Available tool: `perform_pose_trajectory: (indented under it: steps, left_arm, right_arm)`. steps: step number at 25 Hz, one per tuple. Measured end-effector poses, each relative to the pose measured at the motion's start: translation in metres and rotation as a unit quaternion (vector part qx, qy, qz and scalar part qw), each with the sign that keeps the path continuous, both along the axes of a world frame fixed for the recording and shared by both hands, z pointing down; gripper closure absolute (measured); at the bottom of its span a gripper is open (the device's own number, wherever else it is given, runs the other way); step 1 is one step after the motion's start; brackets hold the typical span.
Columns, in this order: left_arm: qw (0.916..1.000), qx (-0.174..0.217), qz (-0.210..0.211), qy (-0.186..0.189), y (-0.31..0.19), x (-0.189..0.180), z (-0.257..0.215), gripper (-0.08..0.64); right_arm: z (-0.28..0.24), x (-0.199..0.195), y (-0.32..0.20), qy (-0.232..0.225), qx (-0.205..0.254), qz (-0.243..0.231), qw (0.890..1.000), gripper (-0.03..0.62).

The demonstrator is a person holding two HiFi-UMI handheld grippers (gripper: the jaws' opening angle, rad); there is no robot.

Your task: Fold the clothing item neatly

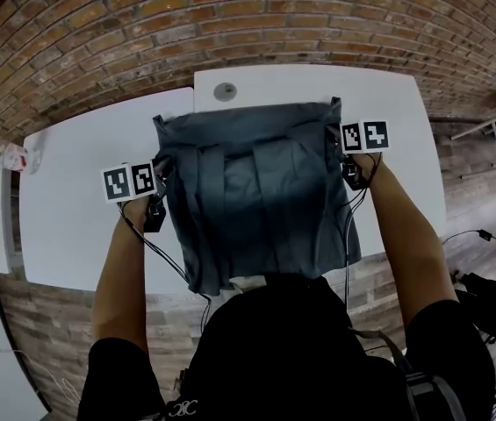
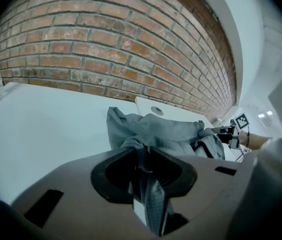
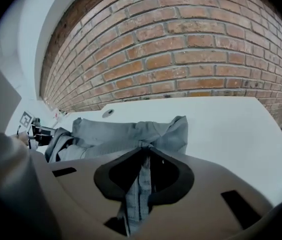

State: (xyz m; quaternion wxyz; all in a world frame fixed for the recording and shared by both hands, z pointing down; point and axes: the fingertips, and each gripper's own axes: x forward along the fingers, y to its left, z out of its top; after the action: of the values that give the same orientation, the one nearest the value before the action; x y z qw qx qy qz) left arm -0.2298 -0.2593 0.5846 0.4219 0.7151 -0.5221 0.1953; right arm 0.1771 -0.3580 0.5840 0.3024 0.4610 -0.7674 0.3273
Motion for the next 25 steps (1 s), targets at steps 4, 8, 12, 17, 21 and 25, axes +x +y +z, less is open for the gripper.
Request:
perform_pose_trajectory:
  steps: [4,8,12,17,21,25]
  left_arm:
    - [0.9994,-0.001,0.034,0.003,0.01,-0.001,0.002,0.364]
    - [0.9989,0.019,0.039,0.017,0.038,-0.01,-0.012,0.311]
    - [0.9985,0.016,0.046,0.025,0.087,-0.02,-0.016,0.311]
    - [0.994,-0.027,0.091,0.054,0.169,0.013,0.007,0.309]
    - [0.9893,-0.062,0.111,0.071,0.226,0.04,0.025,0.299]
    - [0.985,-0.093,0.131,0.063,0.266,0.058,0.044,0.299]
  right_arm:
    - [-0.012,0.007,0.006,-0.031,0.018,-0.004,0.999,0.429]
    - [-0.03,0.019,0.044,-0.052,0.029,-0.019,0.998,0.408]
    - [-0.009,0.031,0.123,-0.043,-0.024,-0.067,0.997,0.408]
    - [0.031,0.06,0.207,0.005,-0.099,-0.086,0.991,0.399]
    - [0.043,0.064,0.26,0.007,-0.155,-0.107,0.982,0.385]
    - [0.049,0.07,0.294,0.035,-0.174,-0.12,0.977,0.377]
